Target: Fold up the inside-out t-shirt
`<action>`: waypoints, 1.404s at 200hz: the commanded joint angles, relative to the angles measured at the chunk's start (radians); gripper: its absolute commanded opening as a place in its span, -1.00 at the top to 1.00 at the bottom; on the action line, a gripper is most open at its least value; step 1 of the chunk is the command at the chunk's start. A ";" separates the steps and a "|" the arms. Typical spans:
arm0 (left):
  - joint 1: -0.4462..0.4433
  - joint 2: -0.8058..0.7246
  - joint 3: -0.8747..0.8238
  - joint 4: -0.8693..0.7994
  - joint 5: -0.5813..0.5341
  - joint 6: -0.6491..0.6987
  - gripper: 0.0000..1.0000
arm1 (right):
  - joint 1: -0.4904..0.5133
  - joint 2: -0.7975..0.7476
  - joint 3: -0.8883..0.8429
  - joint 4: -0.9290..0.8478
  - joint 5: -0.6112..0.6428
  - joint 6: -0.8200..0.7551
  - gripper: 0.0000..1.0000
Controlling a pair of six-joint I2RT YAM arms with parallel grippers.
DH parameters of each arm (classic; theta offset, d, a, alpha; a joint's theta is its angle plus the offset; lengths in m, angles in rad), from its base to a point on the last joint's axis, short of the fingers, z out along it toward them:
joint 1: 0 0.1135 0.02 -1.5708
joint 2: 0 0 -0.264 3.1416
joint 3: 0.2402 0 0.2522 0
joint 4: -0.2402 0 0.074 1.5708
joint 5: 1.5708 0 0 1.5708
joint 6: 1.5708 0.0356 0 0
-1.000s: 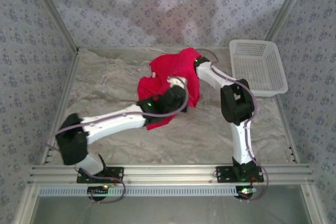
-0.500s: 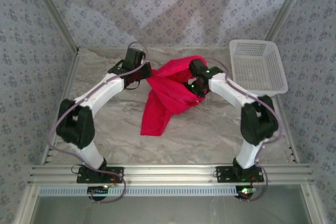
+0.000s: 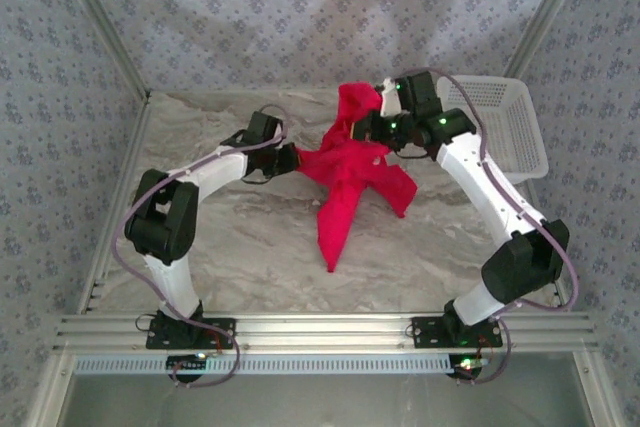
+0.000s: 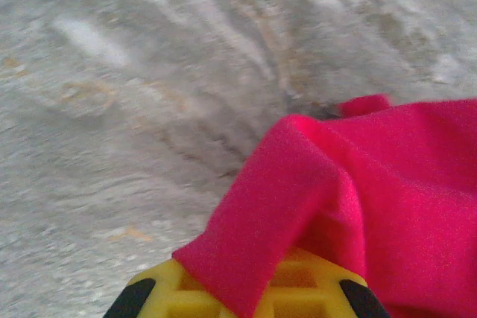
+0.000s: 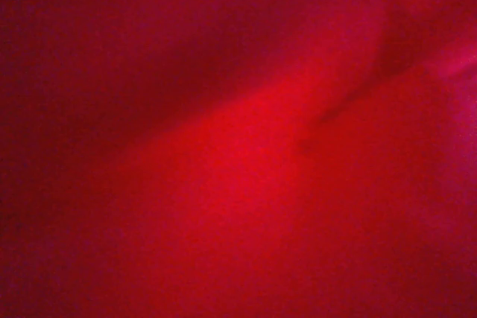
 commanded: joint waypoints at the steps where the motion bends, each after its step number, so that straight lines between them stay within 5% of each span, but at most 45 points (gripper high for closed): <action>1: 0.051 0.050 -0.078 -0.067 -0.124 -0.013 1.00 | -0.003 -0.018 0.118 0.102 -0.206 0.054 1.00; 37: 0.050 0.047 -0.145 -0.079 -0.122 0.007 1.00 | -0.036 -0.030 0.099 0.137 -0.197 0.084 1.00; 97: 0.055 -0.119 -0.319 -0.066 -0.234 0.014 1.00 | -0.099 0.017 0.348 0.129 -0.150 0.156 1.00; 160: 0.059 -0.240 -0.358 -0.111 -0.389 0.044 1.00 | -0.181 -0.029 0.426 0.151 -0.131 0.234 1.00; 204: -0.011 -0.484 -0.430 0.034 -0.382 0.080 1.00 | -0.040 -0.023 0.102 0.112 -0.072 0.116 1.00; 228: -0.031 -0.639 -0.498 0.143 -0.349 0.119 0.72 | -0.027 -0.006 -0.073 0.139 -0.052 0.083 1.00; 259: -0.027 -0.693 -0.478 0.079 -0.348 0.129 0.76 | 0.012 0.037 -0.119 0.068 0.103 0.013 1.00; 281: -0.027 -0.684 -0.473 0.043 -0.354 0.113 0.84 | 0.089 0.102 -0.118 0.057 0.204 -0.012 0.78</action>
